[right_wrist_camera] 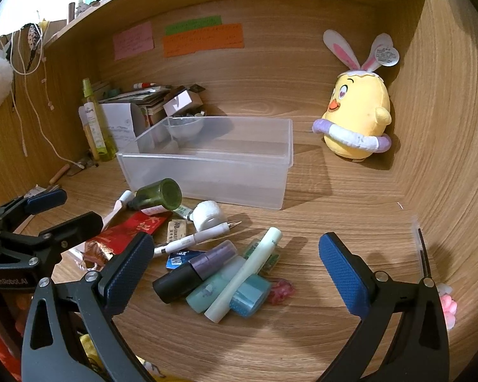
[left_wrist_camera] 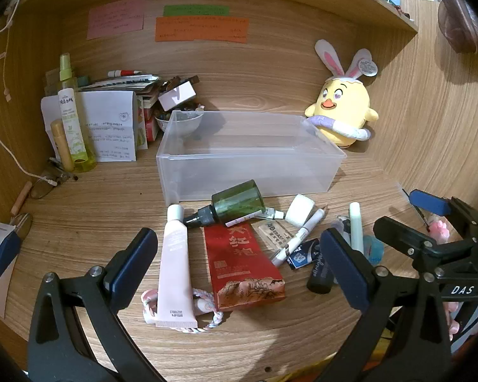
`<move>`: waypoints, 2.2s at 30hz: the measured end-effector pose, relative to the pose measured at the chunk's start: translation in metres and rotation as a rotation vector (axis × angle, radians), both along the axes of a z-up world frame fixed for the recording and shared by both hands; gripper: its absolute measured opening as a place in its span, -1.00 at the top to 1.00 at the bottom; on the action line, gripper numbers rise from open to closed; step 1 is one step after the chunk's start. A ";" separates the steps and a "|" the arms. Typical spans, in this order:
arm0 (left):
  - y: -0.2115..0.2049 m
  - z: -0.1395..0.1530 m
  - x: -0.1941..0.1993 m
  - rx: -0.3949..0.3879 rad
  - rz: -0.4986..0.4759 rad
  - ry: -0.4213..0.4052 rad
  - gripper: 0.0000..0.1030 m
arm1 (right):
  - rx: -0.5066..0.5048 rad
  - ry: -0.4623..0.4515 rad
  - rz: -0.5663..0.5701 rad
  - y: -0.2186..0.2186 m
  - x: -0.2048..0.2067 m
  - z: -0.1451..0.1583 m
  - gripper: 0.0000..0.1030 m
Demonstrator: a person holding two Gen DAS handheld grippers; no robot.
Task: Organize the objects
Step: 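Reach both tools toward the scattered items in front of the clear box, then grasp pink tube with left tool while right tool grasps mint-green stick, drop both in box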
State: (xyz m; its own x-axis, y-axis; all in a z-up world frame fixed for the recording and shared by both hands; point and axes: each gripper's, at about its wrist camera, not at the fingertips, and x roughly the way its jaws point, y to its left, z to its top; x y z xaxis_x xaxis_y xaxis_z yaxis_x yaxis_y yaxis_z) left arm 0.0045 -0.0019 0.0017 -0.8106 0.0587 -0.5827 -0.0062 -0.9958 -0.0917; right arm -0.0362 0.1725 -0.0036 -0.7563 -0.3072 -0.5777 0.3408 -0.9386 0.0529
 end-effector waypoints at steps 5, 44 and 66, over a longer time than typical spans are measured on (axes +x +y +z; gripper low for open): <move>0.000 0.000 0.000 0.001 0.000 -0.001 -1.00 | -0.003 -0.006 0.009 -0.001 0.000 -0.001 -1.00; -0.035 -0.012 0.002 0.064 0.052 -0.028 -1.00 | -0.030 -0.078 0.043 0.004 -0.012 -0.017 -0.98; -0.076 -0.051 -0.081 0.078 0.053 -0.292 -0.25 | -0.095 -0.255 0.042 0.019 -0.056 -0.051 0.21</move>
